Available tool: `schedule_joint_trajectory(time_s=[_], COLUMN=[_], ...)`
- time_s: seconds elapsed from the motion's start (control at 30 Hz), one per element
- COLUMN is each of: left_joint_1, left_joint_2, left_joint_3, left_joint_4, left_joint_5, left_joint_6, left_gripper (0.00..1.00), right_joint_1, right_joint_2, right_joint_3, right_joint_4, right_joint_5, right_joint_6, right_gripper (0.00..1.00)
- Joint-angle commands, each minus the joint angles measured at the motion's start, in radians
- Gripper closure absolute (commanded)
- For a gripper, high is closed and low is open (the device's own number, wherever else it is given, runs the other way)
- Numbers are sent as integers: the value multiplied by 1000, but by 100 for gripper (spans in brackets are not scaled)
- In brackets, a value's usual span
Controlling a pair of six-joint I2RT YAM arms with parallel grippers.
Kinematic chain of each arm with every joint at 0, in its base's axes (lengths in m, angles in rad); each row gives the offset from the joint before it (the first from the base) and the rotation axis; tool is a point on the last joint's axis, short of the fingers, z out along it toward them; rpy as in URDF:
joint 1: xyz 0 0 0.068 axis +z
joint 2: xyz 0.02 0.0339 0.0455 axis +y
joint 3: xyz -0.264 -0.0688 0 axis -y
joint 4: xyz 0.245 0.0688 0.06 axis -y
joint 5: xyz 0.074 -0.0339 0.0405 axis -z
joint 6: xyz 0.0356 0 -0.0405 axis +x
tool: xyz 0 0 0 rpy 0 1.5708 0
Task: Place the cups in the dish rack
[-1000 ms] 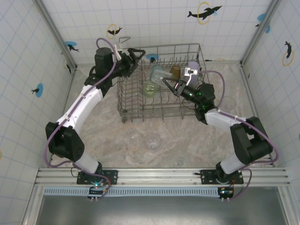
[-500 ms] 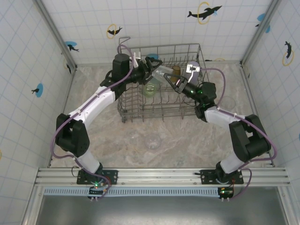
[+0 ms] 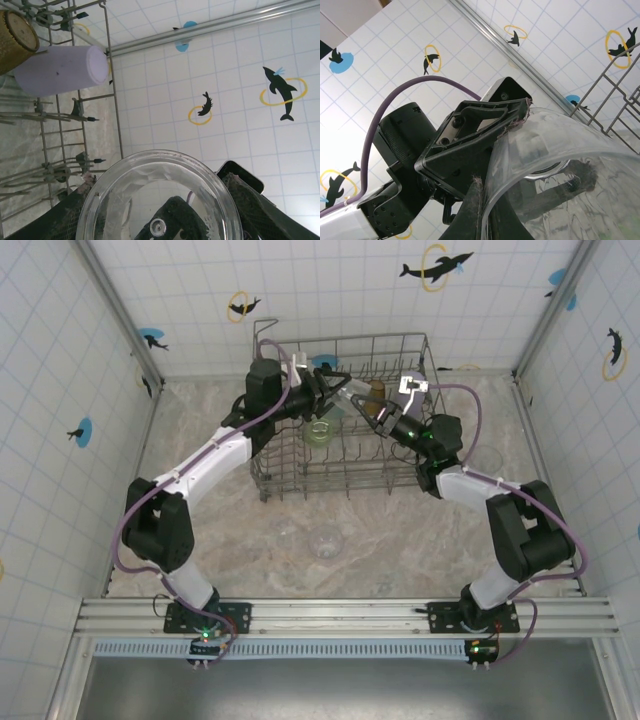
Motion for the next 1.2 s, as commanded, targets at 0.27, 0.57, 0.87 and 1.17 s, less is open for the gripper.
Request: schedule_joint_trajectory(time_s=[0.27,0.57,0.87,1.17], left_joint_1=[-25,-25,-29,-74], left_joint_2=[35,127,202,299], left_joint_3=[-22,77,155,260], left_joint_4=[167,41,-105,-183], left_joint_5=[42,-51,-252,-454], left_joint_6=[2,187,404,570], left_gripper=[100,100,100,100], right_joint_1=[-28,-47,-84,-121], right_joint_2=[-53,-239,-448,-598], right_joint_3=[-4,-61,-120,-190], right_joint_4=[2,-361,-729,-917], right_joint_5=[8,57,179,261], right_joint_6=[-18,-212,-413,-504], right_gripper=[59,31,5,0])
